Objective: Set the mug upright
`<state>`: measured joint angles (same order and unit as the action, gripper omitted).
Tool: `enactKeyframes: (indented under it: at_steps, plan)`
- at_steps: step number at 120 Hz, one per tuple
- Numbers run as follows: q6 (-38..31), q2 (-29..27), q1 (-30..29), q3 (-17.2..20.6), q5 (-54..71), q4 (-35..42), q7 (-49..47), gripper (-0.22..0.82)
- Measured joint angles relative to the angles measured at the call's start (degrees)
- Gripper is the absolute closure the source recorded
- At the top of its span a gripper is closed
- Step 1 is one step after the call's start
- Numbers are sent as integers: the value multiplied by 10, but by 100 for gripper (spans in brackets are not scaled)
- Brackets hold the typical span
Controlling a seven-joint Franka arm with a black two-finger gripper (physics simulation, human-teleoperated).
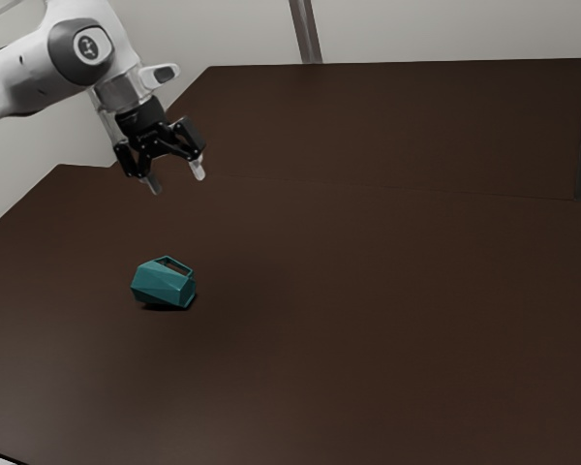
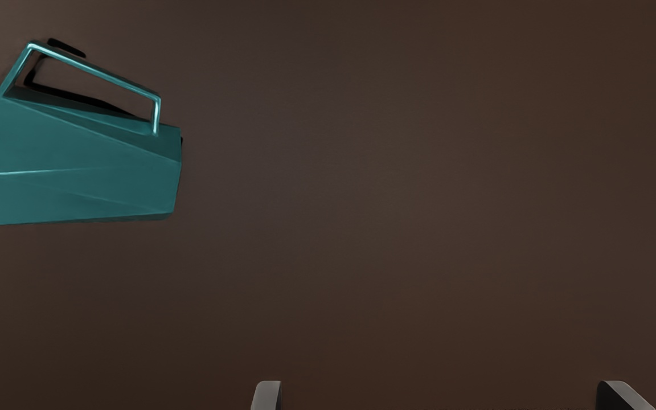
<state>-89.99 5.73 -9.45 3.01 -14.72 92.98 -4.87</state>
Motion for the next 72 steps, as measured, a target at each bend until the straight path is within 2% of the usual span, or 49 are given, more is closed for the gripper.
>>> enactKeyframes:
  at_steps: [46, 72]
  plan:
    - [-57, 19, -123, 0, -63, 76, 188, 0]
    - [-62, 76, -197, 0, -108, 76, 307, 0]
